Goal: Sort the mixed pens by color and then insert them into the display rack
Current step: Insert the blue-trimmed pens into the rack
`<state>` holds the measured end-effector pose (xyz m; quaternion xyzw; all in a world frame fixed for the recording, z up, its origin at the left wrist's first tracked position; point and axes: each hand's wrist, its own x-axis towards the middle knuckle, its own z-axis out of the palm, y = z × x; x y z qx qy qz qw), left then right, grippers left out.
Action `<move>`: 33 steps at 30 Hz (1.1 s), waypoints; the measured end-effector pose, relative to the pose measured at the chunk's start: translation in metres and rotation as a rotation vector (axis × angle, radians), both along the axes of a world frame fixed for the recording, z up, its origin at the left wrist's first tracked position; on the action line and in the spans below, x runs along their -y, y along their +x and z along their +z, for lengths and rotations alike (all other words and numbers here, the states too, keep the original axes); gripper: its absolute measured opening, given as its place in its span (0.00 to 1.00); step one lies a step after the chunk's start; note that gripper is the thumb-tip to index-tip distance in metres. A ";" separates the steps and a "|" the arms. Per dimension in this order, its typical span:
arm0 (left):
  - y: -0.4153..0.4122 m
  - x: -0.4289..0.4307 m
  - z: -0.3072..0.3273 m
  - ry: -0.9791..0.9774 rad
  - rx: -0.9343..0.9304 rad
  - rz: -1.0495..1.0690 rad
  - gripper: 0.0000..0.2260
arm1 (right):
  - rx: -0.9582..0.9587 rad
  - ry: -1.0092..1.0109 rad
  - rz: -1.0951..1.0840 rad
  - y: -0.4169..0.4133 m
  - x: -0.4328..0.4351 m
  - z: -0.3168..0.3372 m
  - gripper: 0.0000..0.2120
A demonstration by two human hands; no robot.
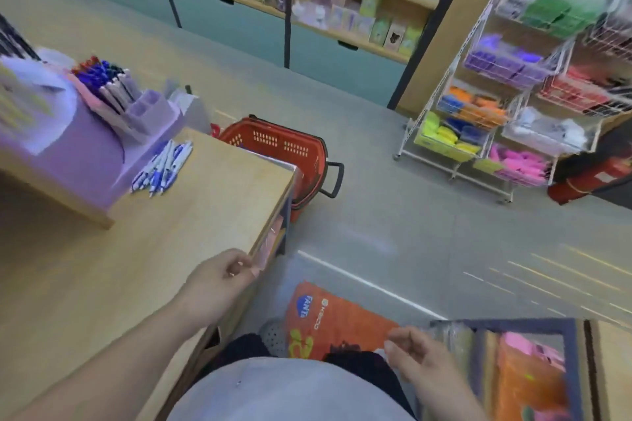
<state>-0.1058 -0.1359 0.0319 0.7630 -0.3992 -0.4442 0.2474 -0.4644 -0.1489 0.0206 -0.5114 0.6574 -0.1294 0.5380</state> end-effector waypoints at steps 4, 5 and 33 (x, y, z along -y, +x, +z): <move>0.044 0.097 0.014 -0.064 -0.039 0.114 0.01 | -0.002 -0.010 0.083 0.043 0.100 0.009 0.04; 0.052 0.115 0.014 -0.060 -0.045 0.132 0.02 | -0.013 -0.015 0.105 0.055 0.128 0.009 0.04; 0.033 0.129 -0.089 0.123 -0.235 1.679 0.02 | 0.013 -0.731 2.104 0.573 0.332 -0.074 0.29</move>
